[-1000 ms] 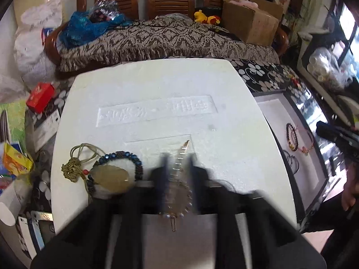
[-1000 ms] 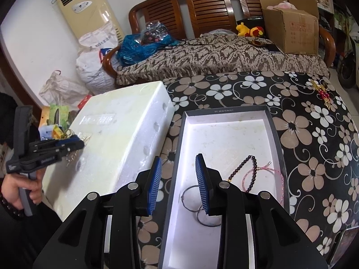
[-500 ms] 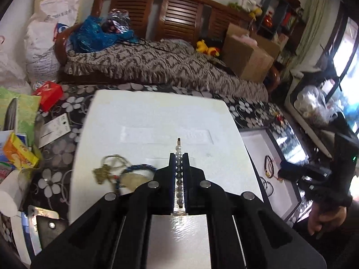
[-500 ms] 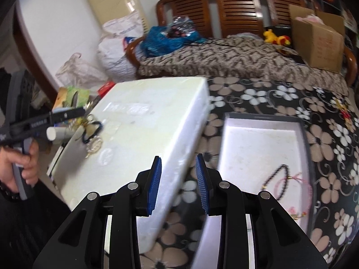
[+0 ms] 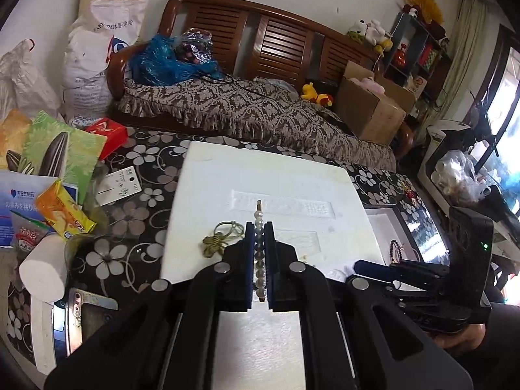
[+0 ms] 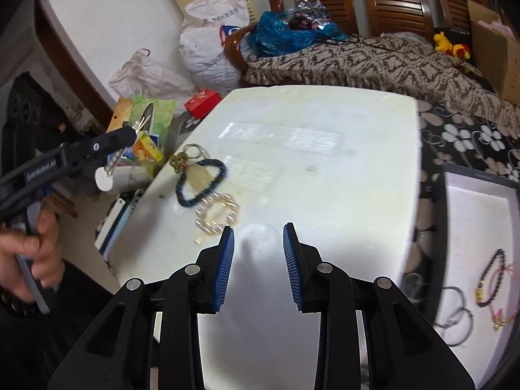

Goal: Organize jewelry
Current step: 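Grasp the silver rhinestone bracelet with the right gripper while the left holds the pearl bracelet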

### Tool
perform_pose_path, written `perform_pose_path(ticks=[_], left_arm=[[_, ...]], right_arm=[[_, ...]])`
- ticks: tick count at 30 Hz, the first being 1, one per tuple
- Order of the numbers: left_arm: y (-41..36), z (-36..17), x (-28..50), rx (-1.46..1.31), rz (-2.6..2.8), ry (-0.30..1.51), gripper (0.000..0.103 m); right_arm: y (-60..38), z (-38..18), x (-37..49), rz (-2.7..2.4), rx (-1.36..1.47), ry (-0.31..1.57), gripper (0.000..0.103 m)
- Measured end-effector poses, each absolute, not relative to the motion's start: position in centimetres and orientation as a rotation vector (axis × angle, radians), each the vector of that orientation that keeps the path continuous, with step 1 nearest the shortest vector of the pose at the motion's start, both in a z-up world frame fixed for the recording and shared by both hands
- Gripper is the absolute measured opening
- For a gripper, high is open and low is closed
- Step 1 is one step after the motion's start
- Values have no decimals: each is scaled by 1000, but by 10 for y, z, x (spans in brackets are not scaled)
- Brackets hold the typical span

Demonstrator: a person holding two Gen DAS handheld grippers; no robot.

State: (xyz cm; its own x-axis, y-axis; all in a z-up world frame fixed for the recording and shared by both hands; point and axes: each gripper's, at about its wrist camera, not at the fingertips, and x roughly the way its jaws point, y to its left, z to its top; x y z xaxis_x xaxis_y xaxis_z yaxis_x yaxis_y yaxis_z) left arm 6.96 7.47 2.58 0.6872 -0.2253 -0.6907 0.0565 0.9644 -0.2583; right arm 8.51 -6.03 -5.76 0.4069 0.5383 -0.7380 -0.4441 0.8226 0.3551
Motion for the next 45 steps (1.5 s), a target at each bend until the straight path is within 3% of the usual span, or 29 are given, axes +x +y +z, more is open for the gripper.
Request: perform_pose_path(ticks=[12, 17, 45], left_arm=[[84, 30, 60, -220, -161, 760, 5], [78, 30, 61, -204, -171, 755, 5], [33, 29, 65, -131, -239, 777, 5]], right_arm=[[-12, -61, 84, 593, -56, 951, 33], [-7, -62, 83, 630, -73, 964, 8], [-96, -4, 72, 612, 55, 809, 8]])
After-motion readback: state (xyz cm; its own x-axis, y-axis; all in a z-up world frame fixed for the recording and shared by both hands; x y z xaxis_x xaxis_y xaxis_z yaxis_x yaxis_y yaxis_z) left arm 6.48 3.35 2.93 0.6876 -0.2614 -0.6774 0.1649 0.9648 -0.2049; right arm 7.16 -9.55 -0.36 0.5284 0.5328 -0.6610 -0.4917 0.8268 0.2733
